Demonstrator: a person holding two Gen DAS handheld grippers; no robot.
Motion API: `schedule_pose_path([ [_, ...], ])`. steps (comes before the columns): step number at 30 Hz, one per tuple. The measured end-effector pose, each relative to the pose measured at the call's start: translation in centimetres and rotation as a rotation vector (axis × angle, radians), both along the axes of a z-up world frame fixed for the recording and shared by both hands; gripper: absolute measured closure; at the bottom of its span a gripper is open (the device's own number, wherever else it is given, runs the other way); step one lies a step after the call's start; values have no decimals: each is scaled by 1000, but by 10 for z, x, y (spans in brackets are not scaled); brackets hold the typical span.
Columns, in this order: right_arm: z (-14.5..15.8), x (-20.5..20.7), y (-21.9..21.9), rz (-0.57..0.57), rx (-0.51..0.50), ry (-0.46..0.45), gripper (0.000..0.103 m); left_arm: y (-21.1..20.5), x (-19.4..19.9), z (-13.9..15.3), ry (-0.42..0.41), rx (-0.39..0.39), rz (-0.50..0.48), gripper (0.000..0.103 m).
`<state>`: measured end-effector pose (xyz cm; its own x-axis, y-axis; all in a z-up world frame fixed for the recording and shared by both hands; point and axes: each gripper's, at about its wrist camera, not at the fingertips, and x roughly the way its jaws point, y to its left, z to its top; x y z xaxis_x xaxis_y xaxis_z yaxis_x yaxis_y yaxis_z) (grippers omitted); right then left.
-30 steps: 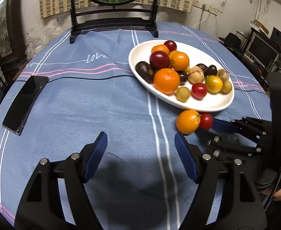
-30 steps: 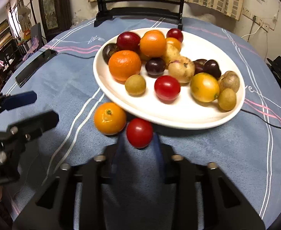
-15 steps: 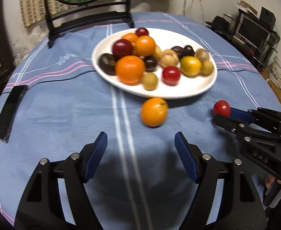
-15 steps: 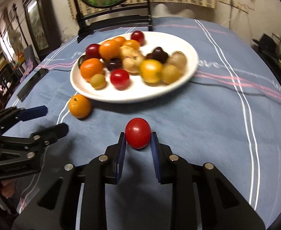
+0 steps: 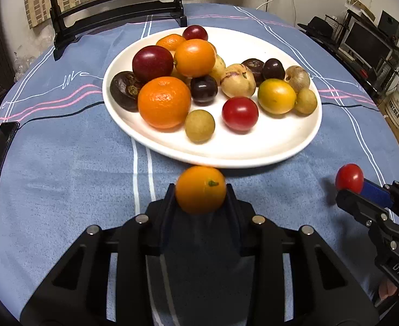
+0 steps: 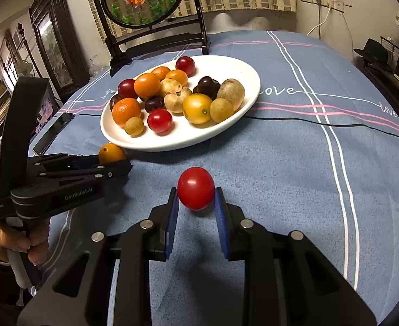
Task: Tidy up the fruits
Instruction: 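Grasp tangerine with left tool while right tool grasps red tomato, then carry tangerine and red tomato onto the white plate and open both tools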
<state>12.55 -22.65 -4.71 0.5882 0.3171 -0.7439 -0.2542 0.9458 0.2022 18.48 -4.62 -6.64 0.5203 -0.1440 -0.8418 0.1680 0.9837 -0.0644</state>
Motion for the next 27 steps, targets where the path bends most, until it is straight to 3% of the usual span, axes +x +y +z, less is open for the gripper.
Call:
schedule_pose_path([
  [6, 5, -1, 4, 4, -7, -9, 76, 4, -9, 5, -3, -15, -9, 68],
  [14, 23, -2, 13, 19, -1, -52, 76, 11, -24, 44, -94, -35, -26, 68],
  [20, 48, 11, 21, 37, -3, -111, 76, 0, -12, 68, -148, -26, -52, 68],
  [27, 61, 48, 29, 38, -16, -140, 76, -7, 21, 63, -121, -29, -28, 68],
])
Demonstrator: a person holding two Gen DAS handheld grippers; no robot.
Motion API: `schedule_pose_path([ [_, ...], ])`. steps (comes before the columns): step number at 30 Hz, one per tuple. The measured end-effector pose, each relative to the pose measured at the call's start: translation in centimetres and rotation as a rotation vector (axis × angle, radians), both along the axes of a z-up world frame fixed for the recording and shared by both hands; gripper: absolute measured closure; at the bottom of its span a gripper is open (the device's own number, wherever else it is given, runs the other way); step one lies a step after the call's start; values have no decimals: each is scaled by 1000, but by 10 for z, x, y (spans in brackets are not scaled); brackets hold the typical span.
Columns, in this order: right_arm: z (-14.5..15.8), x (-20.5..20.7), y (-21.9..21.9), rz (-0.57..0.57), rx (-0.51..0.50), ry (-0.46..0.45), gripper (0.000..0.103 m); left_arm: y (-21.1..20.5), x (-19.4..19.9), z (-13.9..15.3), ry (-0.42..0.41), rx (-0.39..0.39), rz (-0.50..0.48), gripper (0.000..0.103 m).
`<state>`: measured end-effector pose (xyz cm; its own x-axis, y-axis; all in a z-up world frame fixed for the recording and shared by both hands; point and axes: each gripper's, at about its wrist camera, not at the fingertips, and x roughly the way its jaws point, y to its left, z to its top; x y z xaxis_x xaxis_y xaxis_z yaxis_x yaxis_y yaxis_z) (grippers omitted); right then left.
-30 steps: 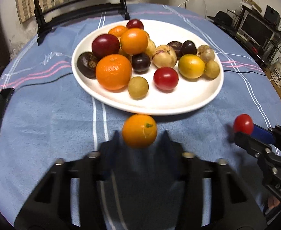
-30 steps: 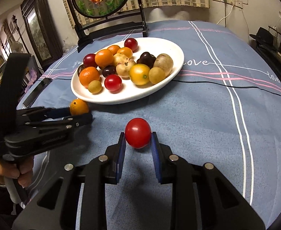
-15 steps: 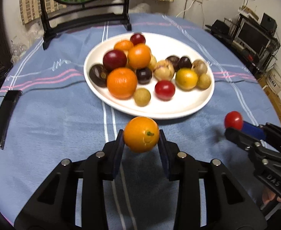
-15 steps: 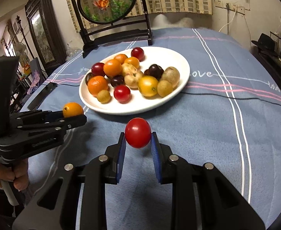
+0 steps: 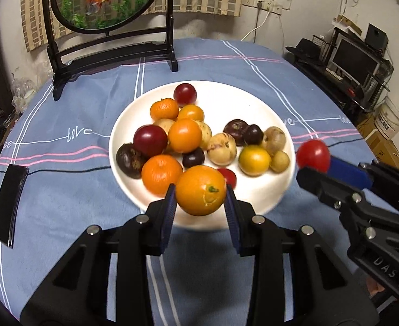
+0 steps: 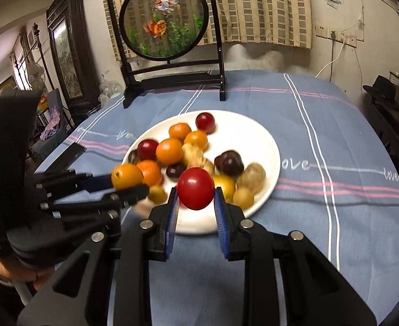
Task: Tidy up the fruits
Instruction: 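Carry tangerine and red tomato onto the white plate and open both tools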
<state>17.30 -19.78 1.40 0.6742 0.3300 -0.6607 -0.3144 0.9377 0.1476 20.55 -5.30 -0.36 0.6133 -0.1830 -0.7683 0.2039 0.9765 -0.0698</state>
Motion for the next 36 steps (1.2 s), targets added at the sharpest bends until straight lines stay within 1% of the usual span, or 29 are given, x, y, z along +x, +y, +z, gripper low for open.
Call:
schedule_pose_path([
  [4, -7, 24, 3, -12, -9, 17, 76, -4, 19, -11, 28, 0, 28, 67],
  [10, -19, 59, 5, -19, -26, 54, 76, -12, 39, -20, 46, 6, 30, 67],
  [12, -21, 68, 7, -19, -36, 53, 76, -14, 45, -21, 46, 6, 29, 67],
  [16, -24, 84, 11, -11, -24, 73, 76, -23, 55, -24, 52, 16, 19, 67],
  [19, -29, 91, 12, -15, 1, 98, 75, -24, 62, -30, 74, -1, 22, 67],
  [20, -32, 93, 12, -14, 12, 112, 75, -24, 62, -30, 66, 2, 24, 66],
  [21, -33, 93, 11, -13, 20, 113, 72, -25, 62, -30, 59, 12, 27, 66],
  [23, -31, 91, 10, -8, 30, 109, 66, -25, 62, -31, 63, 8, 33, 65],
  [24, -30, 90, 10, -9, 36, 105, 57, -25, 62, -31, 67, 3, 35, 61],
  [25, -28, 88, 9, -20, 40, 90, 50, -25, 63, -30, 75, -3, 38, 58],
  [28, -24, 83, 7, -28, 39, 77, 50, -26, 61, -29, 76, -1, 38, 50],
  [32, -20, 76, 2, -42, 43, 67, 50, -27, 53, -23, 61, 9, 35, 43],
  [33, -19, 74, 0, -52, 43, 61, 50, -27, 50, -20, 54, 10, 36, 38],
  [34, -17, 71, -1, -60, 42, 53, 50, -26, 48, -18, 50, 11, 38, 31],
  [36, -12, 64, -5, -71, 45, 34, 49, -24, 43, -12, 38, 24, 60, 22],
])
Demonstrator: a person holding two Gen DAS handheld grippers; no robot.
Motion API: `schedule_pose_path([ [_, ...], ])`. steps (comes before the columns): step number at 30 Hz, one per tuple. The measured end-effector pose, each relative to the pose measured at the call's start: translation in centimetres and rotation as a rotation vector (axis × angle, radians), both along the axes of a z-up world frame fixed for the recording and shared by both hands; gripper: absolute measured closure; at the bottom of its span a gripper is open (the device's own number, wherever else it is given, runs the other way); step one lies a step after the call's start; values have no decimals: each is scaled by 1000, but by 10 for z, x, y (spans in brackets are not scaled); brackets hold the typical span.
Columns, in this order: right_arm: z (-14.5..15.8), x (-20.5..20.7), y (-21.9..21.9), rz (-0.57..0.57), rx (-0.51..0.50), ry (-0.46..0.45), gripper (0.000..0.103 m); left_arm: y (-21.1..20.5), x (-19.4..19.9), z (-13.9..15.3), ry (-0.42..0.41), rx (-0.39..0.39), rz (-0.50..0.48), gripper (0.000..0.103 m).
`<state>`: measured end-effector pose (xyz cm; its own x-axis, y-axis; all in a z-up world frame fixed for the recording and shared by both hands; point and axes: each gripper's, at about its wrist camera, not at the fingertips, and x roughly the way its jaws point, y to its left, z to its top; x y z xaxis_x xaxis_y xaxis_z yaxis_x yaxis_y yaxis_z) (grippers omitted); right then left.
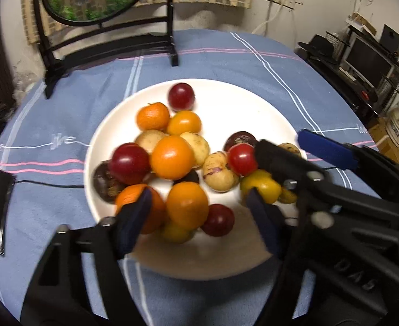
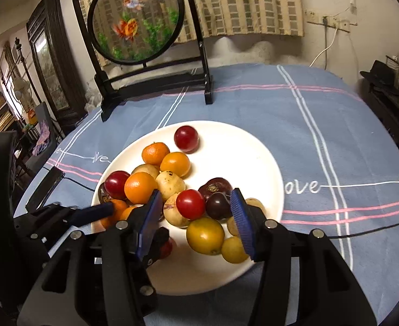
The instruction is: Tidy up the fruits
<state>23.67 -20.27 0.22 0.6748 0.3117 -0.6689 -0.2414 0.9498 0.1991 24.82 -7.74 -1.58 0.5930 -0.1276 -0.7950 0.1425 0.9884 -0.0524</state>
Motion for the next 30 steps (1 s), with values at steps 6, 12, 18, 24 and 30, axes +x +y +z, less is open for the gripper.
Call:
schedule_pose_path([
  [6, 17, -29, -10, -34, -35, -62, 43, 11, -23, 15, -32, 1, 21, 16],
  [12, 21, -60, -18, -47, -71, -70, 39, 25, -49, 21, -44, 12, 48, 14],
  [18, 18, -91, -25, -67, -50, -62, 39, 36, -80, 27, -62, 7, 63, 12],
  [24, 0, -112, -20, -65, -75, -18, 39, 43, -104, 28, -91, 26, 77, 10],
  [30, -8, -125, -16, -51, -84, -3, 39, 45, -119, 24, -86, 27, 79, 10],
])
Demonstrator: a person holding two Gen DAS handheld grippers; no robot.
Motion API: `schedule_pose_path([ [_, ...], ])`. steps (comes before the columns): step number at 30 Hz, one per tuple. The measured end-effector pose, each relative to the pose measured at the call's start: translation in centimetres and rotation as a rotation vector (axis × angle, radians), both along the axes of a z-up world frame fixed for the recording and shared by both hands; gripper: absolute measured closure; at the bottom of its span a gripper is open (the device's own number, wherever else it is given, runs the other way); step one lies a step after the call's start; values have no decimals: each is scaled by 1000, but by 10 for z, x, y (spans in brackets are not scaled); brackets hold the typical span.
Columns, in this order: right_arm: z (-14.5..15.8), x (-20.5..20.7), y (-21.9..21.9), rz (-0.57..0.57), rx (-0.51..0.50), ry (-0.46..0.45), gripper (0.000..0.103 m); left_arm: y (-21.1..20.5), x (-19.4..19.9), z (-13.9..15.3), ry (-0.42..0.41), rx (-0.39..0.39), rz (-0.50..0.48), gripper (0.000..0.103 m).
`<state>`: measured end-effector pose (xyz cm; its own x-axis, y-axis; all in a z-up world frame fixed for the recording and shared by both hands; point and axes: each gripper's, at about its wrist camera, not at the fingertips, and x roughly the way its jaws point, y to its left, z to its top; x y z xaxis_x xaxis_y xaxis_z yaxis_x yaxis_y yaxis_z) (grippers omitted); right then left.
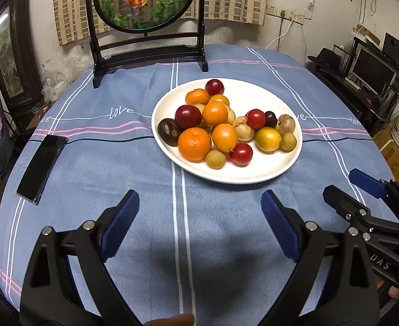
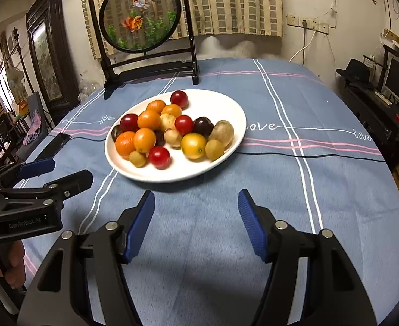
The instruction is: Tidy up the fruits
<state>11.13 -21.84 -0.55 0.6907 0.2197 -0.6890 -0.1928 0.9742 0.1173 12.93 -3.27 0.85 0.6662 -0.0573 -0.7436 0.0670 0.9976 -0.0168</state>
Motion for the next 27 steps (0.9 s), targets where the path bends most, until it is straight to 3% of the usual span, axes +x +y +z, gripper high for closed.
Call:
schedule_pose_path([
  [8, -14, -8, 9, 30, -10, 34, 39, 7, -5, -6, 14, 16, 36, 3],
  [27, -25, -12, 8, 35, -6, 67, 39, 19, -13, -21, 62, -44, 26, 3],
])
